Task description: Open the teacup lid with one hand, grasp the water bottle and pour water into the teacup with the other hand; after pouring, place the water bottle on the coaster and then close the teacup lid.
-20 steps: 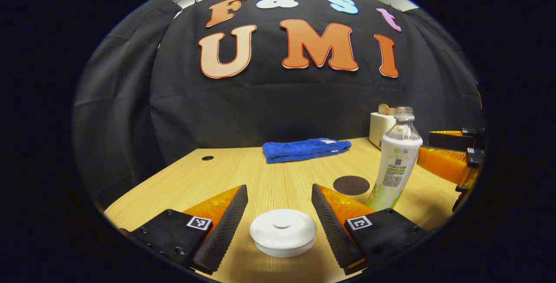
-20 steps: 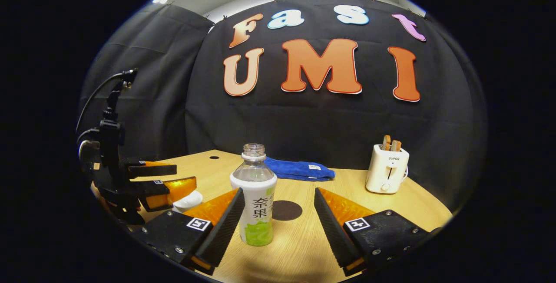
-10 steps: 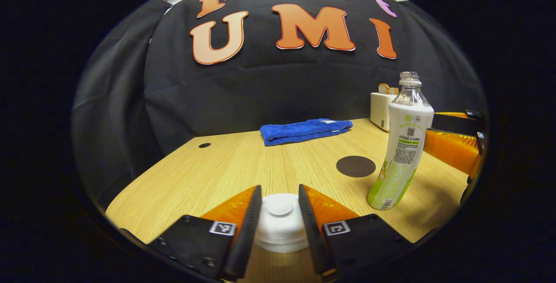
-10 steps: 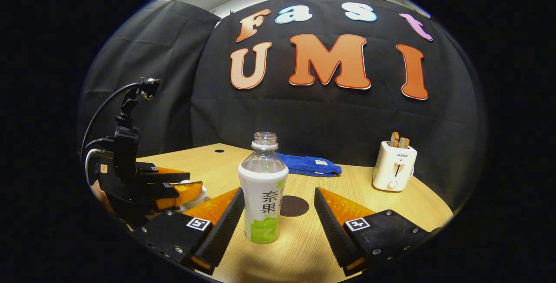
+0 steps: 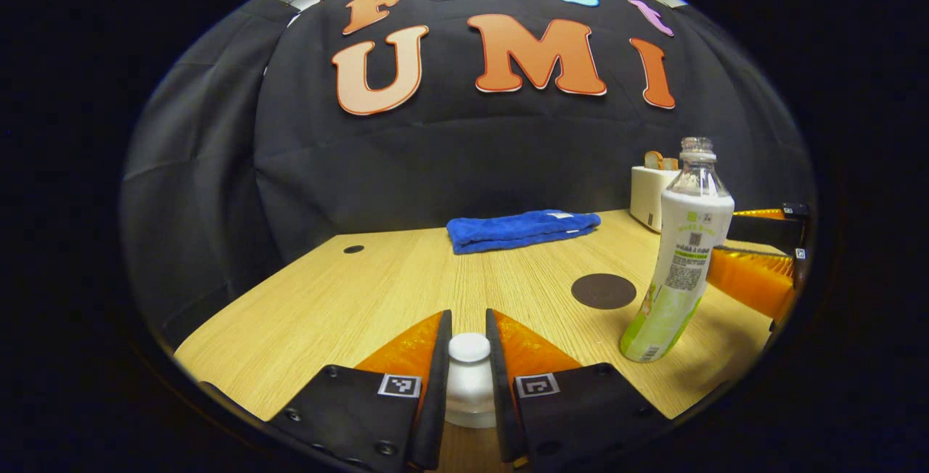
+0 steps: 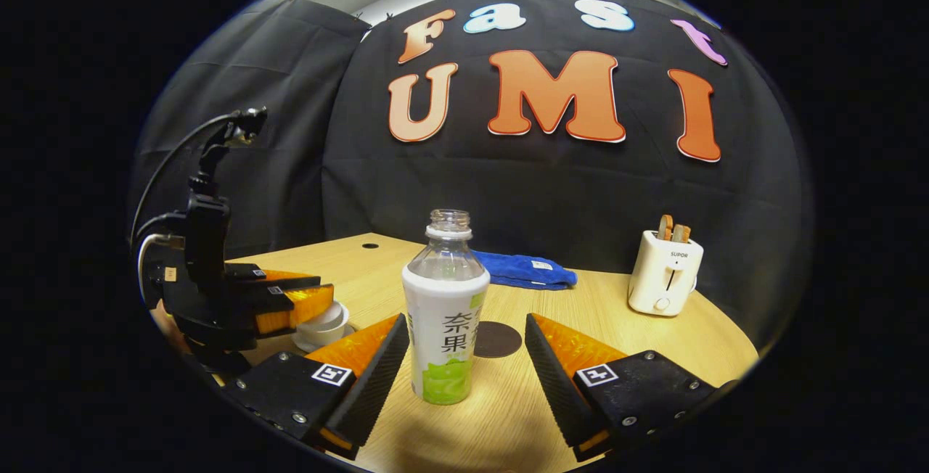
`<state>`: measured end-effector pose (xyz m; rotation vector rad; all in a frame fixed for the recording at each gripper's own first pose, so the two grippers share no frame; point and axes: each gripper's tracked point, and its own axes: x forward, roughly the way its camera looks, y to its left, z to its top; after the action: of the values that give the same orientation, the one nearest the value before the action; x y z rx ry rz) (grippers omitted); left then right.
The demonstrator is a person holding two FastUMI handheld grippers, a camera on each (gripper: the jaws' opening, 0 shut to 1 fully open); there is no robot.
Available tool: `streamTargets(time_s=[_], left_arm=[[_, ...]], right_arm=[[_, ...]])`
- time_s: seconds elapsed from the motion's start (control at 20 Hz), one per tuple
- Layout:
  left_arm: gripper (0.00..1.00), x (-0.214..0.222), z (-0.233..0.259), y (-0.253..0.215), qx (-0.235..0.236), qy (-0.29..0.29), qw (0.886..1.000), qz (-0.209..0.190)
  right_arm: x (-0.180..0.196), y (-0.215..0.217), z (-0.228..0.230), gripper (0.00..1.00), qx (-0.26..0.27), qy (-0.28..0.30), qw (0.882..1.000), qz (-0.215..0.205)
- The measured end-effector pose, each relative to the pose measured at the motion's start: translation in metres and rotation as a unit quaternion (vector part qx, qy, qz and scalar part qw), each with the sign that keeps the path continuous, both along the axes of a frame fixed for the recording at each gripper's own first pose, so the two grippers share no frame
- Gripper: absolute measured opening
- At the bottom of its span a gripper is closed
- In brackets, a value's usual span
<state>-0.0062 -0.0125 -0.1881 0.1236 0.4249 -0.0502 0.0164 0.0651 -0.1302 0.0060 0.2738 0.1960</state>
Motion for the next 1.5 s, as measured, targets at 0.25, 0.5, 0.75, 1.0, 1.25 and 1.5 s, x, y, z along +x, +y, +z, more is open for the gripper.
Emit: streamTargets(time_s=[0.25, 0.5, 0.75, 1.0, 1.25, 1.5], left_arm=[[0.33, 0.003, 0.028, 0.030, 0.002, -0.037, 0.999, 0.038], [0.33, -0.002, 0.034, 0.071, 0.001, -0.048, 0.996, 0.082], [0.33, -0.016, 0.027, 0.109, -0.001, -0.040, 0.993, 0.113], [0.33, -0.027, 0.013, 0.143, -0.008, -0.022, 0.990, 0.140], [0.33, -0.038, 0.011, 0.166, 0.001, -0.017, 0.989, 0.148], [0.33, -0.045, 0.013, 0.180, 0.008, -0.023, 0.988, 0.152]], right_arm=[[0.006, 0.019, -0.014, 0.96, 0.009, 0.026, 0.999, 0.026], [0.017, 0.023, -0.034, 0.87, -0.018, 0.057, 0.998, 0.016], [0.022, 0.031, -0.032, 0.69, -0.041, 0.062, 0.997, 0.010], [0.031, 0.027, -0.023, 0.66, -0.145, 0.043, 0.988, 0.007], [0.035, 0.021, -0.019, 0.66, -0.290, 0.021, 0.957, 0.000], [0.039, 0.032, -0.019, 0.66, -0.367, 0.006, 0.930, 0.021]])
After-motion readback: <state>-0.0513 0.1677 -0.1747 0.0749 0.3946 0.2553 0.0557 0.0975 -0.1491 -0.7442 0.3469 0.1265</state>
